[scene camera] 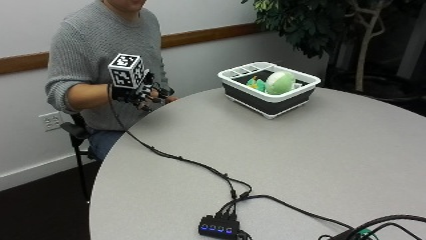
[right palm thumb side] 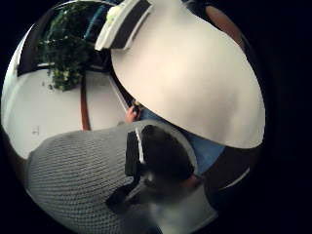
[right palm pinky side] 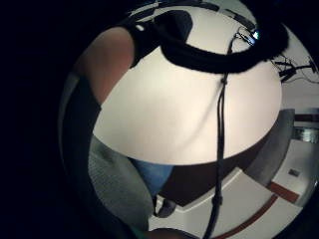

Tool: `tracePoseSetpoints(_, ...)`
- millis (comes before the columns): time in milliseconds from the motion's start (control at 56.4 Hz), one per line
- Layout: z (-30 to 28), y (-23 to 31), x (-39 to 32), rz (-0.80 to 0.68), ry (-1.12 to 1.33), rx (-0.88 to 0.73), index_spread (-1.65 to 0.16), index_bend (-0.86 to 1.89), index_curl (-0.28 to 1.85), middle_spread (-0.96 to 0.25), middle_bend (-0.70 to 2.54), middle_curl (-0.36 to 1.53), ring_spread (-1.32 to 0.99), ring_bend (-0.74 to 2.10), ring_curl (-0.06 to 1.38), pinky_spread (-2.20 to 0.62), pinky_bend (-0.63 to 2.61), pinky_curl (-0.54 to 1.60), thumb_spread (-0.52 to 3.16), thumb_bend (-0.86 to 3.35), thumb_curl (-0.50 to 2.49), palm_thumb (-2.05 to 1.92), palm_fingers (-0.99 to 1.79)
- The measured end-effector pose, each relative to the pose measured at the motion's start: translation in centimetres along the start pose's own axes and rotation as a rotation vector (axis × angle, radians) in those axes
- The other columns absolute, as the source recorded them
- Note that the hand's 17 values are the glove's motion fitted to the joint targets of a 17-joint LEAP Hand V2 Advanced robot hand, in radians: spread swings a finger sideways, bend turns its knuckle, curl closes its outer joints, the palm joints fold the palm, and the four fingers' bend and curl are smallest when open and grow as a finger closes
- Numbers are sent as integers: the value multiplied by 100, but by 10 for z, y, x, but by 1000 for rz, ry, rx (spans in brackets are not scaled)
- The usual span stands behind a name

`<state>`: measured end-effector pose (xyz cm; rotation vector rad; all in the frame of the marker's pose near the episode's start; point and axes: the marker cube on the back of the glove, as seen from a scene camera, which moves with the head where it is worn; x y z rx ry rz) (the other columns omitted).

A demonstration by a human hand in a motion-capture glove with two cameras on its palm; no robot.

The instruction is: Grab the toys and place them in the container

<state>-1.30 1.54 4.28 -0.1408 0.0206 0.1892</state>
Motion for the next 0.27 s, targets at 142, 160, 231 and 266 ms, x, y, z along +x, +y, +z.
tracePoseSetpoints(142, -5, -2, 8, -2, 23, 27, -34, 21, 41, -14, 16, 25, -10, 16, 22, 6, 80, 31, 124, -5, 21, -6, -8)
tracePoseSetpoints(160, -5, -3, 8, -1, 21, 30, -34, 21, 42, -14, 16, 25, -10, 15, 22, 6, 80, 31, 124, -5, 21, -6, -8)
tracePoseSetpoints(231, -6, -7, 10, -4, 19, 39, -34, 21, 42, -14, 16, 25, -10, 16, 21, 6, 79, 31, 125, -5, 21, -6, -8)
tracePoseSetpoints(266, -6, -8, 11, -5, 18, 40, -34, 21, 42, -14, 16, 25, -10, 16, 21, 6, 79, 31, 125, -5, 21, -6, -8)
